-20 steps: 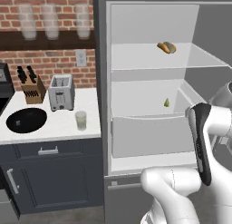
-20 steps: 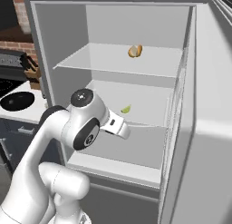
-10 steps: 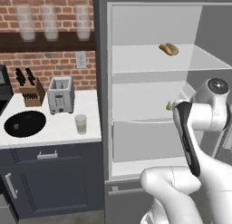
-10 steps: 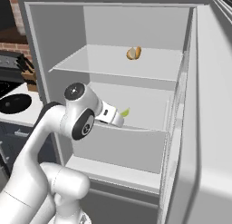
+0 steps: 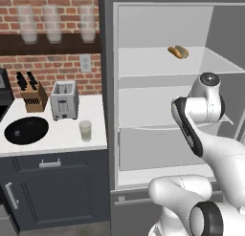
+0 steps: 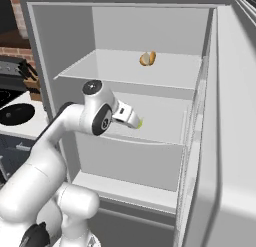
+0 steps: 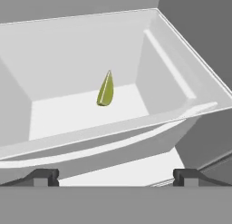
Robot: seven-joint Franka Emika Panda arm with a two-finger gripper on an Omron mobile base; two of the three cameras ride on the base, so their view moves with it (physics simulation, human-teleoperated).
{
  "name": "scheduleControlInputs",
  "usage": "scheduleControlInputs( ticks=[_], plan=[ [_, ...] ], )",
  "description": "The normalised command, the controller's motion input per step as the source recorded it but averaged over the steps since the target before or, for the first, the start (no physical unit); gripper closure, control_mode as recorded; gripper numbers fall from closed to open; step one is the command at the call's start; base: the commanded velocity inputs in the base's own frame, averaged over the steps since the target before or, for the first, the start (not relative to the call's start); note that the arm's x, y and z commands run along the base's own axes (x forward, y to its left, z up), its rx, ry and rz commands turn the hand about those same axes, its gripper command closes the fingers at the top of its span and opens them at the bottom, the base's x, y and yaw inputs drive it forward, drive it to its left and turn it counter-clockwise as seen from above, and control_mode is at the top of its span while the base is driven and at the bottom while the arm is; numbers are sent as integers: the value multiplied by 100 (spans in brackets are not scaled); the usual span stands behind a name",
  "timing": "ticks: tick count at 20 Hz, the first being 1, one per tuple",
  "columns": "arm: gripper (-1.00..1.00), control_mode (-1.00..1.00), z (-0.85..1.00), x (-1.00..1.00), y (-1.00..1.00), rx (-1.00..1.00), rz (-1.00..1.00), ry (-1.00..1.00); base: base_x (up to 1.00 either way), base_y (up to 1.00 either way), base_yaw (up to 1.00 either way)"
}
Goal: Grab a lemon wedge from the fridge and one ice cube from the ice bowl, and put them in the glass of lemonade.
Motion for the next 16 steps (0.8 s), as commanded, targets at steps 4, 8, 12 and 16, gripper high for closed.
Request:
scheduleControlInputs(
  ticks=[4, 8, 12, 16],
  plan=[
    [-100, -100, -38, 31, 0, 0, 1, 0, 0, 0, 0],
    [-100, -100, -42, 25, 0, 0, 1, 0, 0, 0, 0],
    [-100, -100, -32, 19, -7, 0, 1, 0, 0, 0, 0],
    [-100, -100, -22, 20, -4, 0, 0, -1, 0, 0, 0]
  ],
)
